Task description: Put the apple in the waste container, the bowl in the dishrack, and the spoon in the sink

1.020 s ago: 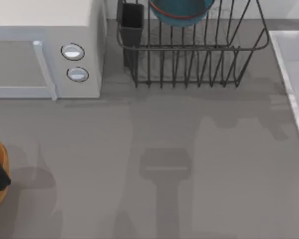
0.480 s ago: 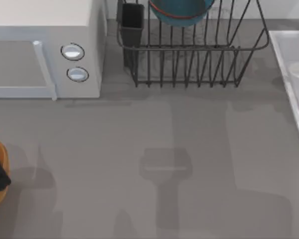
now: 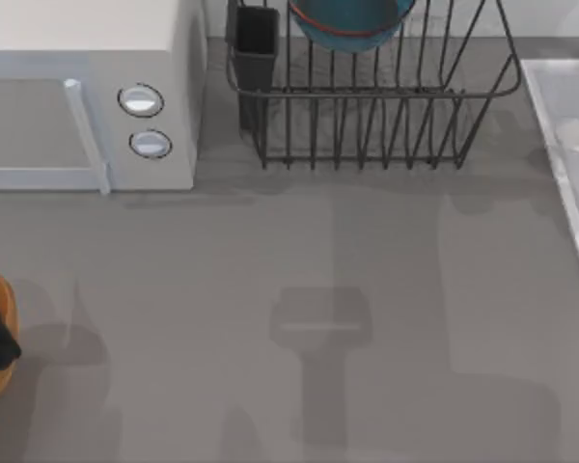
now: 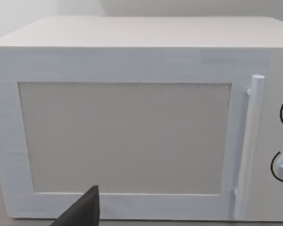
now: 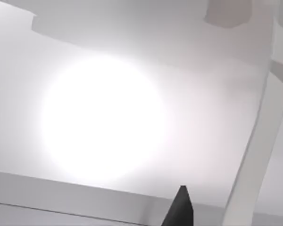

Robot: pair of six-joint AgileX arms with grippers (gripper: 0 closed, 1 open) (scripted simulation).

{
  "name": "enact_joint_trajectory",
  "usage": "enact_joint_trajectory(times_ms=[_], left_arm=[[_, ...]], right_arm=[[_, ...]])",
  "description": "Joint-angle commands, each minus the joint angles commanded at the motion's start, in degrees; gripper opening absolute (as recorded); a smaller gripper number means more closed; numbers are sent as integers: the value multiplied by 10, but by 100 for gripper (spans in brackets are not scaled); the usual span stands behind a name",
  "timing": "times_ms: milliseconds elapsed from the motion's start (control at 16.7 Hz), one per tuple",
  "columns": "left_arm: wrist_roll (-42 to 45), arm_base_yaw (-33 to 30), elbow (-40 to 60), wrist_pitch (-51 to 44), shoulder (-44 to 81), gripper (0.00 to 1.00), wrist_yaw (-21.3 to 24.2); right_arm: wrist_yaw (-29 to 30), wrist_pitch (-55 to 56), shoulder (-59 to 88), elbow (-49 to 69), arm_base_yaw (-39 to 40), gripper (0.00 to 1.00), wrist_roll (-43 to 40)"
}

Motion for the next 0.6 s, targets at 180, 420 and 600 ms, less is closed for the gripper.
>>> enact_joint_trajectory(times_ms=[180, 420, 600], left_arm=[[0, 0, 0, 0, 0, 100, 0], [0, 0, 0, 0, 0, 100, 0], [0, 0, 0, 0, 0, 100, 0]], right_arm=[[0, 56, -27, -93, 2, 0, 0], [-1, 131, -60, -204, 2, 0, 0], [-2, 150, -68, -225, 2, 0, -1]])
